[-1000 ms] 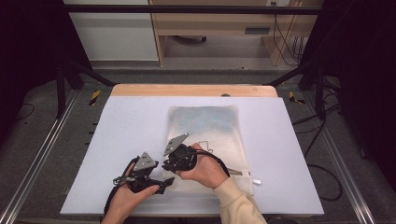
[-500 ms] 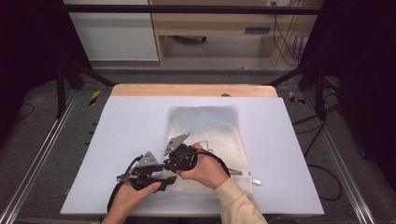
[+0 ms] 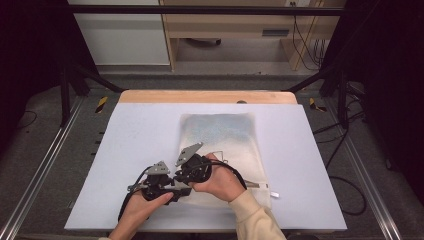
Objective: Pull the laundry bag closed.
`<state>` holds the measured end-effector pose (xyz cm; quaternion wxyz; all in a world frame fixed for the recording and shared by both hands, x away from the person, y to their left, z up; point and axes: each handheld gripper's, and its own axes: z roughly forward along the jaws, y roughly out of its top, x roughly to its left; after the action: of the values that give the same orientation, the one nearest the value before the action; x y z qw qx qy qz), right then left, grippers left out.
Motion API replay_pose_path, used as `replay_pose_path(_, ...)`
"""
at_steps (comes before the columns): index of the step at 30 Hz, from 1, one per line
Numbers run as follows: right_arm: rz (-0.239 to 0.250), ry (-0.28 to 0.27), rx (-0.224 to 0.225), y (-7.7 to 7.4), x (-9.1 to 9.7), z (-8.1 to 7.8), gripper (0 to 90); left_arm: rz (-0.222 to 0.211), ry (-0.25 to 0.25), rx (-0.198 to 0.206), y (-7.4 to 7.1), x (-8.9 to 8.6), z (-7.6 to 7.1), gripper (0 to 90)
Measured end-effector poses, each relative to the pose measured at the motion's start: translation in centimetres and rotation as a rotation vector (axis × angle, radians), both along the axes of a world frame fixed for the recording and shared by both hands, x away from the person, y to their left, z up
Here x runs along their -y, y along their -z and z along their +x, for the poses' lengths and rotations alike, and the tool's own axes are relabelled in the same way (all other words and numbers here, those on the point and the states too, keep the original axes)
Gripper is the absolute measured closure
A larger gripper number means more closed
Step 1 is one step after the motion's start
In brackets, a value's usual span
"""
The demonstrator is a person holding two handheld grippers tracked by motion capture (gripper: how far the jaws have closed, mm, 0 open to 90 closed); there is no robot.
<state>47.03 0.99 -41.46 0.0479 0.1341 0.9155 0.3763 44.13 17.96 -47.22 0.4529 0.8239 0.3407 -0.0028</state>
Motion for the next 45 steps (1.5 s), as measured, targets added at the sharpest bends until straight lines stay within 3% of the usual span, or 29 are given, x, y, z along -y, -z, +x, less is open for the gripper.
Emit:
replay_pose_path(10, 0.006, -0.001, -0.001, -0.1, 0.2, 0.1, 81.7, -0.056, 0.024, -0.035, 0.1, 0.0, 0.4, 44.3)
replay_pose_path(28, -0.005, -0.006, -0.005, 0.2, 0.0, 0.0, 81.7, -0.055, 0.039, -0.059, 0.4, -0.3, 1.0, 52.4)
replay_pose_path(45, -0.022, -0.010, -0.002, 0.3, 0.0, -0.2, 81.6, -0.049, 0.020, -0.053, 0.9, -0.4, 1.2, 76.6)
